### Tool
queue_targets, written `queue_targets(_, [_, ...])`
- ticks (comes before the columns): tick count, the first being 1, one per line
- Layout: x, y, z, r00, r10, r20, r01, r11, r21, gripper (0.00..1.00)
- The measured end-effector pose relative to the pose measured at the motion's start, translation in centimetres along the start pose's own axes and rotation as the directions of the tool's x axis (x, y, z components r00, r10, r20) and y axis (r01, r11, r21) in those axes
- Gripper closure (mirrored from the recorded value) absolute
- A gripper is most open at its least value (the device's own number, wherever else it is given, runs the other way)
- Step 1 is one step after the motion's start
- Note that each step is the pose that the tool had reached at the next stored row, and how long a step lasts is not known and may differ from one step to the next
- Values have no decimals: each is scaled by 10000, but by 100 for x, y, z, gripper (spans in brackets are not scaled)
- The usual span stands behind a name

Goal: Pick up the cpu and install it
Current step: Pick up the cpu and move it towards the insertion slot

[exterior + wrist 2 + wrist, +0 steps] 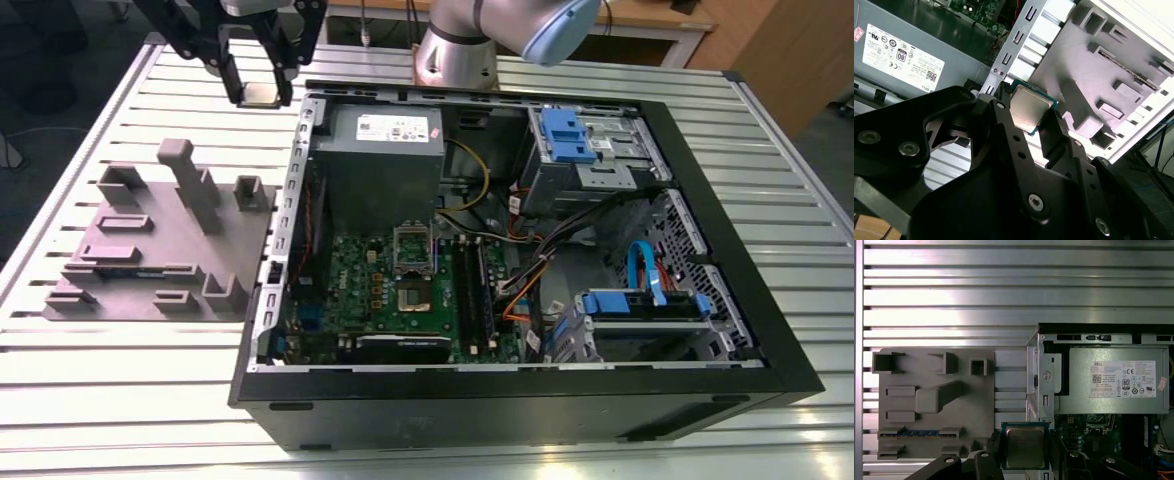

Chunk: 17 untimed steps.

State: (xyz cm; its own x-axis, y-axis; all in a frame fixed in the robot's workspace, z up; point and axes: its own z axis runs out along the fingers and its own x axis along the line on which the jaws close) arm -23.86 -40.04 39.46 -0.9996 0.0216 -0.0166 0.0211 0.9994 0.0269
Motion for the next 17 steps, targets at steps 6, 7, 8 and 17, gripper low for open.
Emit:
queue_targets(6, [-32, 1, 1, 10000, 0, 1, 0, 10000, -1, 53])
queue_targets(7, [-38, 1, 1, 10000, 0, 0, 0, 10000, 0, 53])
queue_targets(8, [-43, 1, 1, 10000, 0, 1, 0, 10000, 0, 53])
queue_targets(17, [-97, 2, 2, 10000, 0, 0, 0, 10000, 0, 53])
